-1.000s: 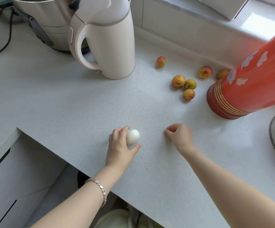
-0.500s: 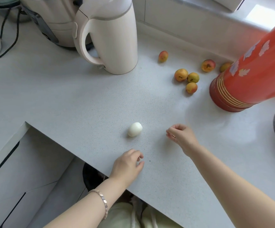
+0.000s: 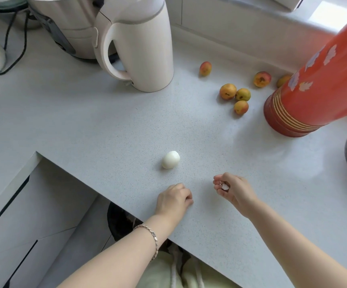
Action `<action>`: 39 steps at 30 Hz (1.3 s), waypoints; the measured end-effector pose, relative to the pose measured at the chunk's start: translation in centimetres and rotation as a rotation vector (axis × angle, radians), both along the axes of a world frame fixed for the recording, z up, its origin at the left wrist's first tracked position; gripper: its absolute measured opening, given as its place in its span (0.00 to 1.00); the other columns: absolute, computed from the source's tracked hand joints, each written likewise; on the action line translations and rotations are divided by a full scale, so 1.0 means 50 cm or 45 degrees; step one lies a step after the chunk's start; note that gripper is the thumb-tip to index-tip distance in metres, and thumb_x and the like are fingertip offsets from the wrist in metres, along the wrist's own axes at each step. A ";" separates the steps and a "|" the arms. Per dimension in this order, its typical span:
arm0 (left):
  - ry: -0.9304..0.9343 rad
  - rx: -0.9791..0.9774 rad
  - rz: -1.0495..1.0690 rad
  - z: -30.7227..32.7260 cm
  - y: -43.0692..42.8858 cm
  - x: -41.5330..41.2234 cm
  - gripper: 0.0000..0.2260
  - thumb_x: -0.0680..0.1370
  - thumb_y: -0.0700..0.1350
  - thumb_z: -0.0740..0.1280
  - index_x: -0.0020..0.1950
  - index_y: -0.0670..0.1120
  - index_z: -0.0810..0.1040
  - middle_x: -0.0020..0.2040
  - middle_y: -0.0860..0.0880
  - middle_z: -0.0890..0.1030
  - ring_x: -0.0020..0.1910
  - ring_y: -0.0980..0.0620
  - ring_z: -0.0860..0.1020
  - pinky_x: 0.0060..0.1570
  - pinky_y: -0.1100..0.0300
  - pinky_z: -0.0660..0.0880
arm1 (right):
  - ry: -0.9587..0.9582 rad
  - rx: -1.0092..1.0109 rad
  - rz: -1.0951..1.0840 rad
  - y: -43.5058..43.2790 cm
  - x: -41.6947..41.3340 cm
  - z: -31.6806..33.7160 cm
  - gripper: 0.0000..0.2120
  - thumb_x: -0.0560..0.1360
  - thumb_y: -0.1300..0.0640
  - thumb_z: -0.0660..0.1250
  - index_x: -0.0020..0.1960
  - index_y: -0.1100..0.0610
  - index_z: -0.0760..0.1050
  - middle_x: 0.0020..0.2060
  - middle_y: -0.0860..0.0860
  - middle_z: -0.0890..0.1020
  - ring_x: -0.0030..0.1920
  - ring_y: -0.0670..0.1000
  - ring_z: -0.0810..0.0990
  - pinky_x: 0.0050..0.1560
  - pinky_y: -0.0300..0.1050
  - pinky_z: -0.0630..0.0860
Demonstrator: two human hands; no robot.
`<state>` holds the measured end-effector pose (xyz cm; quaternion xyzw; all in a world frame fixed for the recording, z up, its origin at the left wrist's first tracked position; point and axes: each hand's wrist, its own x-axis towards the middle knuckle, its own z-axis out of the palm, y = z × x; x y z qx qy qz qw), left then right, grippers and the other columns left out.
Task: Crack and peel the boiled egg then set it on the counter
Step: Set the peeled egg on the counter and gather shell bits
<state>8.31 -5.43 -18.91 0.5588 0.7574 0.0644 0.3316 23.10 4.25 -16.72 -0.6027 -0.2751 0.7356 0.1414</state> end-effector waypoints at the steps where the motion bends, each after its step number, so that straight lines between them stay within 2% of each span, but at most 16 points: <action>1: 0.010 -0.010 -0.016 -0.002 0.000 0.001 0.10 0.77 0.49 0.62 0.52 0.46 0.79 0.54 0.49 0.78 0.57 0.51 0.73 0.49 0.58 0.69 | 0.006 -0.003 0.012 -0.001 -0.003 0.000 0.08 0.73 0.66 0.59 0.39 0.62 0.76 0.33 0.54 0.75 0.31 0.48 0.75 0.31 0.35 0.75; 10: 0.132 -0.134 -0.231 -0.004 0.013 0.000 0.12 0.80 0.46 0.56 0.58 0.41 0.73 0.59 0.44 0.74 0.61 0.47 0.70 0.53 0.54 0.68 | 0.002 0.019 0.037 0.002 -0.028 0.013 0.06 0.73 0.65 0.61 0.40 0.62 0.76 0.32 0.53 0.74 0.30 0.47 0.74 0.32 0.34 0.76; 12: 0.018 -0.127 -0.049 0.005 0.006 -0.013 0.11 0.80 0.46 0.57 0.55 0.41 0.73 0.57 0.44 0.75 0.57 0.46 0.72 0.52 0.54 0.69 | -0.055 0.072 0.083 -0.003 -0.031 0.017 0.05 0.73 0.64 0.63 0.42 0.62 0.77 0.32 0.52 0.75 0.31 0.47 0.75 0.33 0.33 0.77; 16: -0.300 0.066 0.674 0.052 -0.021 -0.067 0.04 0.76 0.44 0.64 0.44 0.43 0.76 0.43 0.49 0.79 0.43 0.50 0.76 0.45 0.61 0.73 | -0.185 0.220 0.340 -0.025 -0.067 0.040 0.04 0.72 0.64 0.66 0.44 0.62 0.79 0.34 0.52 0.78 0.33 0.48 0.78 0.38 0.33 0.79; 18: -0.326 0.186 0.961 0.077 -0.049 -0.106 0.03 0.74 0.41 0.66 0.41 0.44 0.75 0.37 0.54 0.76 0.38 0.56 0.75 0.39 0.72 0.70 | -0.206 0.229 0.502 -0.049 -0.106 0.054 0.05 0.71 0.64 0.65 0.42 0.59 0.79 0.36 0.52 0.80 0.33 0.47 0.79 0.45 0.37 0.80; 20: -0.311 0.260 1.124 0.092 -0.092 -0.150 0.04 0.74 0.40 0.66 0.40 0.46 0.74 0.37 0.56 0.75 0.38 0.59 0.74 0.37 0.75 0.68 | -0.205 0.211 0.660 -0.083 -0.162 0.067 0.06 0.71 0.63 0.64 0.40 0.57 0.78 0.37 0.52 0.81 0.34 0.47 0.81 0.50 0.41 0.79; 23: -0.243 0.225 1.287 0.094 -0.170 -0.213 0.03 0.74 0.38 0.66 0.44 0.46 0.76 0.39 0.54 0.76 0.42 0.53 0.76 0.43 0.66 0.70 | -0.175 0.155 0.828 -0.150 -0.263 0.071 0.07 0.72 0.63 0.62 0.41 0.60 0.79 0.34 0.51 0.80 0.40 0.52 0.82 0.56 0.46 0.78; 25: -0.190 0.146 1.365 0.086 -0.220 -0.244 0.05 0.75 0.38 0.65 0.47 0.43 0.79 0.43 0.51 0.78 0.45 0.51 0.76 0.47 0.61 0.71 | -0.190 0.134 0.930 -0.198 -0.326 0.057 0.08 0.71 0.62 0.62 0.39 0.62 0.79 0.33 0.54 0.79 0.40 0.56 0.81 0.53 0.46 0.78; 27: -0.185 0.069 1.438 0.076 -0.262 -0.265 0.08 0.75 0.36 0.62 0.50 0.41 0.80 0.46 0.45 0.81 0.46 0.48 0.78 0.49 0.58 0.73 | -0.202 0.052 1.004 -0.239 -0.376 0.046 0.08 0.71 0.62 0.60 0.34 0.58 0.73 0.34 0.54 0.75 0.33 0.52 0.75 0.44 0.44 0.73; 30: -0.206 -0.015 1.480 0.058 -0.309 -0.286 0.12 0.76 0.34 0.59 0.54 0.39 0.79 0.52 0.40 0.82 0.50 0.45 0.80 0.55 0.52 0.76 | -0.179 -0.093 1.021 -0.274 -0.424 0.037 0.13 0.75 0.64 0.56 0.33 0.53 0.64 0.35 0.52 0.70 0.32 0.45 0.68 0.45 0.42 0.71; 31: -0.203 -0.038 1.455 0.051 -0.321 -0.294 0.13 0.76 0.34 0.58 0.56 0.39 0.79 0.54 0.40 0.82 0.52 0.45 0.80 0.56 0.51 0.76 | -0.169 -0.110 1.031 -0.278 -0.438 0.042 0.14 0.76 0.65 0.55 0.33 0.53 0.62 0.36 0.52 0.68 0.32 0.44 0.66 0.44 0.37 0.70; 33: -0.177 -0.059 1.416 0.043 -0.338 -0.308 0.14 0.76 0.33 0.57 0.56 0.39 0.79 0.55 0.41 0.81 0.53 0.45 0.80 0.55 0.51 0.77 | -0.189 -0.237 0.907 -0.280 -0.462 0.025 0.13 0.77 0.67 0.52 0.39 0.53 0.64 0.43 0.52 0.66 0.32 0.41 0.62 0.32 0.24 0.68; 34: -0.160 -0.058 1.419 0.041 -0.343 -0.314 0.14 0.76 0.34 0.57 0.54 0.41 0.80 0.54 0.42 0.82 0.52 0.45 0.80 0.52 0.52 0.78 | -0.179 -0.292 0.859 -0.279 -0.474 0.027 0.10 0.77 0.69 0.52 0.47 0.55 0.65 0.47 0.55 0.67 0.32 0.41 0.62 0.28 0.23 0.67; 35: -0.133 -0.055 1.429 0.038 -0.346 -0.318 0.13 0.75 0.35 0.58 0.51 0.42 0.81 0.51 0.43 0.83 0.49 0.46 0.81 0.50 0.53 0.78 | -0.176 -0.294 0.892 -0.281 -0.482 0.030 0.10 0.77 0.69 0.52 0.55 0.58 0.65 0.53 0.58 0.69 0.34 0.42 0.65 0.28 0.24 0.68; 37: -0.019 -0.091 1.411 0.042 -0.347 -0.322 0.07 0.75 0.42 0.63 0.46 0.47 0.81 0.44 0.48 0.85 0.44 0.48 0.82 0.44 0.55 0.78 | -0.141 -0.204 0.964 -0.291 -0.494 0.028 0.17 0.77 0.67 0.53 0.66 0.65 0.63 0.66 0.63 0.69 0.48 0.50 0.76 0.42 0.31 0.71; 39: 0.095 -0.119 1.346 0.049 -0.344 -0.323 0.07 0.75 0.49 0.64 0.45 0.49 0.80 0.40 0.51 0.85 0.41 0.51 0.81 0.41 0.57 0.77 | -0.146 -0.201 0.914 -0.292 -0.501 0.026 0.18 0.76 0.66 0.56 0.66 0.67 0.65 0.65 0.65 0.71 0.61 0.60 0.75 0.50 0.44 0.74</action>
